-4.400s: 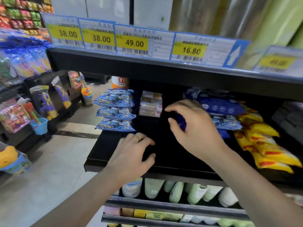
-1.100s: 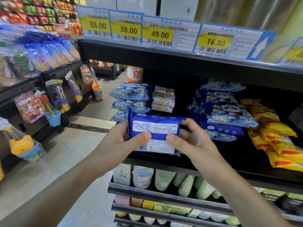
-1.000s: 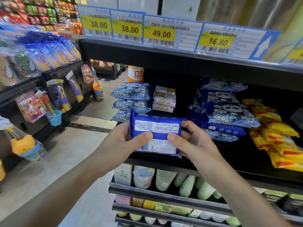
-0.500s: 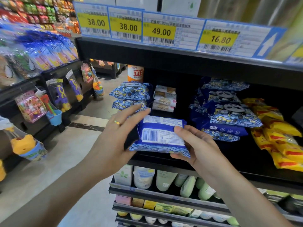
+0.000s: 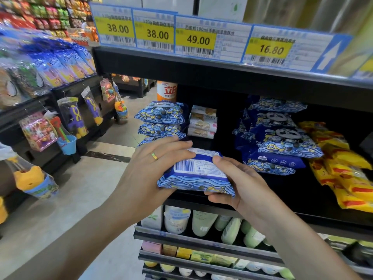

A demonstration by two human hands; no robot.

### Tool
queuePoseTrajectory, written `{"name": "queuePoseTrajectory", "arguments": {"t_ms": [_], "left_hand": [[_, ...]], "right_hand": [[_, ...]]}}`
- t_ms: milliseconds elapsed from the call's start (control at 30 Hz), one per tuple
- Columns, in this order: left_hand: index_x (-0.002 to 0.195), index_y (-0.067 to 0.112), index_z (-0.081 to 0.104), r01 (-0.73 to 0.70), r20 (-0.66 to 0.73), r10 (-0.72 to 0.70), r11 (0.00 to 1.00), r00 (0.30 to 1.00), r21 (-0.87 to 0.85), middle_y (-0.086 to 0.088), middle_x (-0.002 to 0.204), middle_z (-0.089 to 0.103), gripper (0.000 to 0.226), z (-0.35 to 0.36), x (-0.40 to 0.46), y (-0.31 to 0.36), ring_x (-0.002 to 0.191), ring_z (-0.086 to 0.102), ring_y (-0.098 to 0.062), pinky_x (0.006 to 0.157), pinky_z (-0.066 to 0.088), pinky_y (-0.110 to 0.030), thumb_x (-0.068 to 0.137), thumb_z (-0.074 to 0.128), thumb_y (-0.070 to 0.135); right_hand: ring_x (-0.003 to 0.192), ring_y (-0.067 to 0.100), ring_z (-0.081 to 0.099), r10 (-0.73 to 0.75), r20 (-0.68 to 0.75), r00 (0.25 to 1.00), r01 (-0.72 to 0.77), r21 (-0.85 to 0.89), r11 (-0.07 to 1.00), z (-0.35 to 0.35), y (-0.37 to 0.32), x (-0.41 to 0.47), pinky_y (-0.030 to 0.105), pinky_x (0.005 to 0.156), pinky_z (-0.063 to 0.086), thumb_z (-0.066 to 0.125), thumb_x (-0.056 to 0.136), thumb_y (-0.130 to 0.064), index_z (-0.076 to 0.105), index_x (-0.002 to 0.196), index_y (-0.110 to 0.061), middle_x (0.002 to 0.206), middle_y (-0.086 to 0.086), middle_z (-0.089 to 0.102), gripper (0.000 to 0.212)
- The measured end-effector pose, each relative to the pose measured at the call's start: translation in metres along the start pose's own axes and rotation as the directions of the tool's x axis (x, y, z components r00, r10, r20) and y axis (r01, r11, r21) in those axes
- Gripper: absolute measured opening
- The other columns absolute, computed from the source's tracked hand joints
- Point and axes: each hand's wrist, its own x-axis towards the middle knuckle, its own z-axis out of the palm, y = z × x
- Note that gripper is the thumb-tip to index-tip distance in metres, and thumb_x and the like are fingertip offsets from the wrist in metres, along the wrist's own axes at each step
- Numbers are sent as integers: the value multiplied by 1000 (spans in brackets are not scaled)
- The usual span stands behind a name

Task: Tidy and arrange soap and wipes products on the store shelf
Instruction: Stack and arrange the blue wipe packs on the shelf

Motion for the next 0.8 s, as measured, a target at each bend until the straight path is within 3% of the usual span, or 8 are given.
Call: {"name": "queuePoseTrajectory", "arguments": {"t_ms": [67, 167, 267, 367, 433, 533, 667, 800], "left_hand": [[137, 30, 60, 18, 1, -18, 999, 1000, -42, 15, 150, 55, 54, 1, 1, 0, 146, 46, -13, 111, 41, -49, 87, 79, 28], [134, 30, 62, 76, 22, -74, 993, 997, -86, 17, 144, 59, 54, 3, 1, 0, 139, 53, -13, 105, 44, -55, 83, 81, 29], [132, 36, 62, 151, 41, -146, 975, 988, -162, 23, 137, 62, 54, 4, -1, 1, 131, 58, -13, 103, 46, -54, 81, 80, 35], [132, 44, 59, 236, 56, -229, 941, 972, -241, 25, 130, 63, 55, 6, -4, 3, 124, 59, -13, 102, 47, -49, 81, 79, 44], [130, 46, 60, 282, 73, -273, 909, 959, -307, 24, 127, 64, 53, 7, -5, 2, 121, 60, -13, 100, 49, -40, 80, 79, 46], [126, 42, 63, 298, 94, -284, 878, 954, -373, 19, 122, 70, 43, 9, -5, -1, 117, 65, -10, 94, 50, -22, 85, 76, 46], [123, 38, 66, 367, 128, -349, 811, 928, -456, 25, 121, 71, 38, 8, -4, -1, 117, 63, 5, 90, 44, -4, 88, 75, 48], [124, 36, 67, 448, 190, -412, 735, 891, -509, 28, 124, 71, 38, 8, -4, 0, 118, 63, 8, 91, 43, -2, 89, 77, 45]], "right_hand": [[70, 27, 74, -14, -12, 1000, 13, -16, 1000, -1, 0, -1, 32, 60, 62, 80, 69, -53, 73, 113, -22, 92, 14, 78, 54], [70, 28, 75, -34, -74, 997, 22, -149, 989, -5, 4, -1, 39, 60, 63, 68, 87, -56, 71, 115, -34, 91, 12, 78, 36], [87, 19, 74, -265, -196, 944, 175, -383, 907, -11, 9, 1, 41, 65, 64, 50, 103, -45, 69, 113, -46, 96, -6, 76, 21], [108, 9, 65, -500, -147, 853, 377, -490, 786, -20, 11, 0, 31, 84, 55, 45, 104, -24, 66, 117, -48, 115, -17, 68, 34], [124, 4, 57, -551, -34, 834, 459, -514, 725, -22, 10, -4, 29, 97, 47, 42, 89, -15, 64, 126, -42, 128, -17, 62, 51], [139, 2, 44, -544, 125, 830, 535, -456, 712, -22, 8, -10, 26, 109, 39, 41, 85, -11, 62, 134, -39, 142, -18, 56, 60], [142, -5, 39, -457, 217, 862, 502, -483, 717, -20, 6, -11, 32, 118, 32, 52, 87, -16, 51, 144, -41, 145, -27, 52, 62], [140, 8, 48, -392, 225, 892, 452, -481, 751, -19, 10, -4, 44, 118, 36, 69, 93, -28, 46, 144, -49, 145, -20, 56, 60]]}}
